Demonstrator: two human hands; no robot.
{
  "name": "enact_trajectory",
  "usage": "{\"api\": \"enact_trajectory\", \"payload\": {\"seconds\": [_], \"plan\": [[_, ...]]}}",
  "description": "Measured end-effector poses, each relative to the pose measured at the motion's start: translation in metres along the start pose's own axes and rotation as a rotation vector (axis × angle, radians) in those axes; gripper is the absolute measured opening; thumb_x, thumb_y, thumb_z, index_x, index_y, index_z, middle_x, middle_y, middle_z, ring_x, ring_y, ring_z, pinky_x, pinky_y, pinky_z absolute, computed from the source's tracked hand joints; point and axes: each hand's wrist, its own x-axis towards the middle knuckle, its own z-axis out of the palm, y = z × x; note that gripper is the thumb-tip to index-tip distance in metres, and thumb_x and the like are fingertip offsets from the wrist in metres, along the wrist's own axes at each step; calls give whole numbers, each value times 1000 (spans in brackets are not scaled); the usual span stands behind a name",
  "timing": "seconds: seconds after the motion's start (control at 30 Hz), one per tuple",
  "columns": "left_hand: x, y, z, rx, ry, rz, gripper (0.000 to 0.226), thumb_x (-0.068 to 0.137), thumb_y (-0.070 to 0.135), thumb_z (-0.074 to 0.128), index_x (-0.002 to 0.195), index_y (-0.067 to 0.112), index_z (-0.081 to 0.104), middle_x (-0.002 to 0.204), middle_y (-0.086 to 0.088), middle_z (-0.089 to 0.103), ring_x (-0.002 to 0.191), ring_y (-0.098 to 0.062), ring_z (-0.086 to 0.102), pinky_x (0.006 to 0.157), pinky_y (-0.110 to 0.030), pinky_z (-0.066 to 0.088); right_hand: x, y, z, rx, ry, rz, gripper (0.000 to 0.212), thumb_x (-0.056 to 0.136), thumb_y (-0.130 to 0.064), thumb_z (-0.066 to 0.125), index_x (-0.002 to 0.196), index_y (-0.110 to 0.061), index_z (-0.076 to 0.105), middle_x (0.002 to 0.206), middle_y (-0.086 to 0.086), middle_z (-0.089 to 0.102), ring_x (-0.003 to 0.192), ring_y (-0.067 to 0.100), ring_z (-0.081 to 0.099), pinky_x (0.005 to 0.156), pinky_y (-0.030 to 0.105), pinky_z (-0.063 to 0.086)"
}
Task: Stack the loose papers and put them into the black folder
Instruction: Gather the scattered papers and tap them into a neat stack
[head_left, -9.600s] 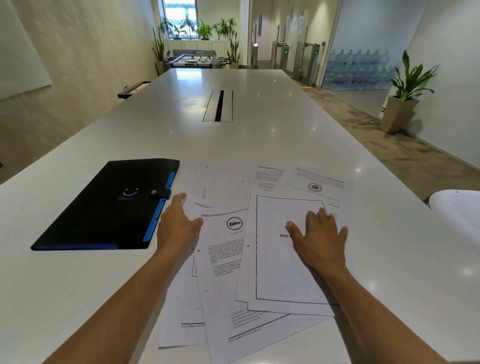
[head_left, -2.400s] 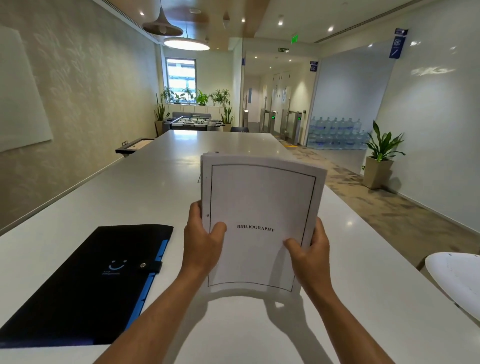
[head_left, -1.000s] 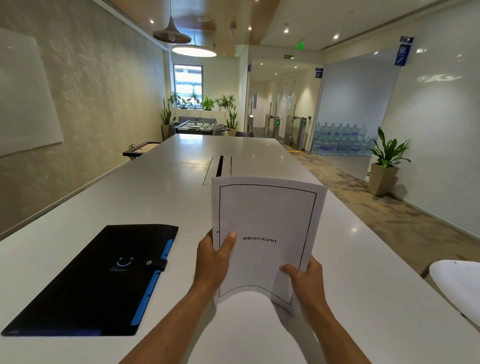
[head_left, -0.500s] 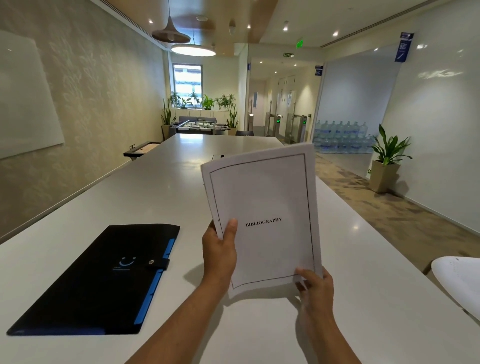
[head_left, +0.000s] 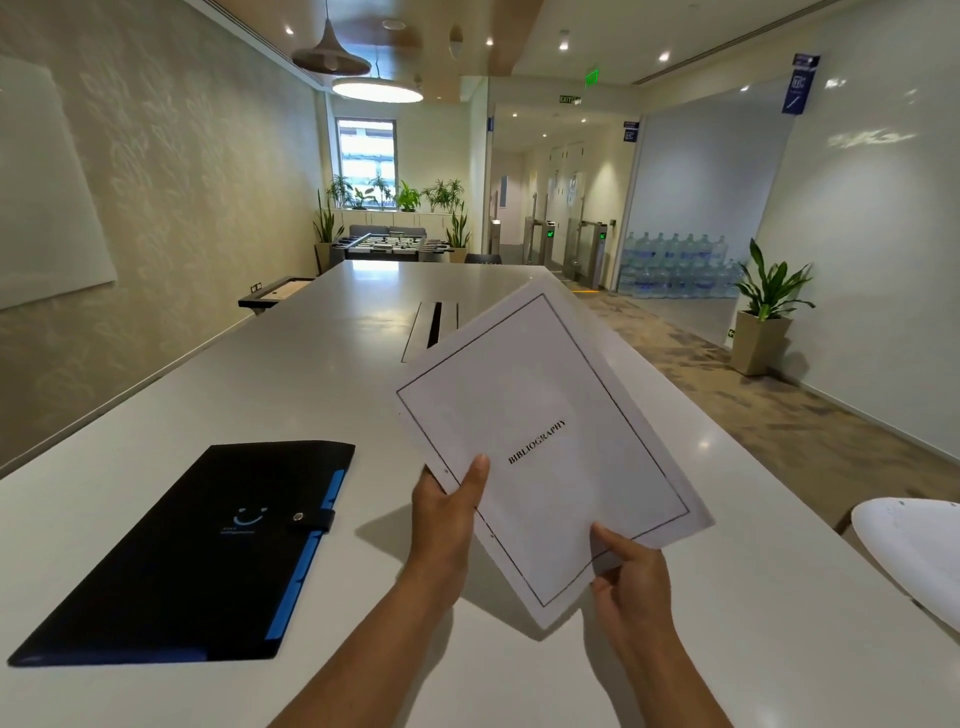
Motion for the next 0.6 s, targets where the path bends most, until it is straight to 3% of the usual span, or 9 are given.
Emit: {"api": "enact_trajectory", "payload": {"seconds": [0.1, 0.2, 0.27, 0.37, 0.47, 0.53, 0.6], "plan": [[14, 6, -23, -124, 90, -15, 54, 71, 29, 79, 119, 20, 56, 113, -3, 70, 106, -20, 65, 94, -44, 50, 4, -13, -8, -110, -53, 24, 41, 80, 12, 57, 114, -10, 65, 104, 7, 75, 91, 22, 72, 75, 34, 57], [27, 14, -52, -18, 237, 58, 65, 61, 41, 82, 116, 25, 53, 111, 2, 62, 100, -12, 62, 81, -27, 50, 7, -24, -16, -292, -86, 51, 38, 77, 13, 58, 108, -7, 66, 98, 11, 76, 86, 27, 73, 69, 36, 57], [38, 17, -71, 126, 254, 76, 64, 62, 38, 84, 115, 24, 51, 110, 1, 58, 103, -15, 60, 77, -24, 49, 12, -32, -20, -364, -94, 69, 37, 75, 15, 58, 105, -5, 67, 93, 13, 76, 82, 29, 74, 62, 34, 58], [51, 17, -92, 410, 106, 26, 68, 64, 41, 82, 121, 28, 48, 110, 3, 58, 107, -15, 58, 81, -28, 46, 20, -44, -18, -480, -115, 75, 35, 75, 16, 59, 103, -2, 68, 91, 14, 76, 79, 27, 74, 61, 30, 58], [52, 17, -98, 499, -114, -85, 75, 63, 47, 79, 127, 28, 45, 114, 6, 61, 104, -11, 60, 80, -28, 48, 25, -51, -10, -636, -176, 68, 33, 73, 15, 62, 96, -7, 72, 85, 10, 75, 73, 22, 72, 59, 28, 55], [50, 15, -97, 510, -193, -82, 58, 71, 38, 77, 122, 27, 53, 112, 5, 67, 104, -14, 64, 87, -31, 51, 26, -53, -3, -765, -215, 31, 29, 68, 14, 63, 84, -9, 72, 76, 8, 69, 67, 21, 64, 57, 29, 51], [48, 16, -94, 504, -173, -3, 35, 79, 28, 74, 111, 30, 61, 104, 6, 72, 98, -12, 67, 83, -30, 55, 26, -55, 4, -852, -243, -39, 26, 65, 12, 64, 76, -11, 69, 70, 7, 63, 65, 21, 58, 55, 28, 47]]}}
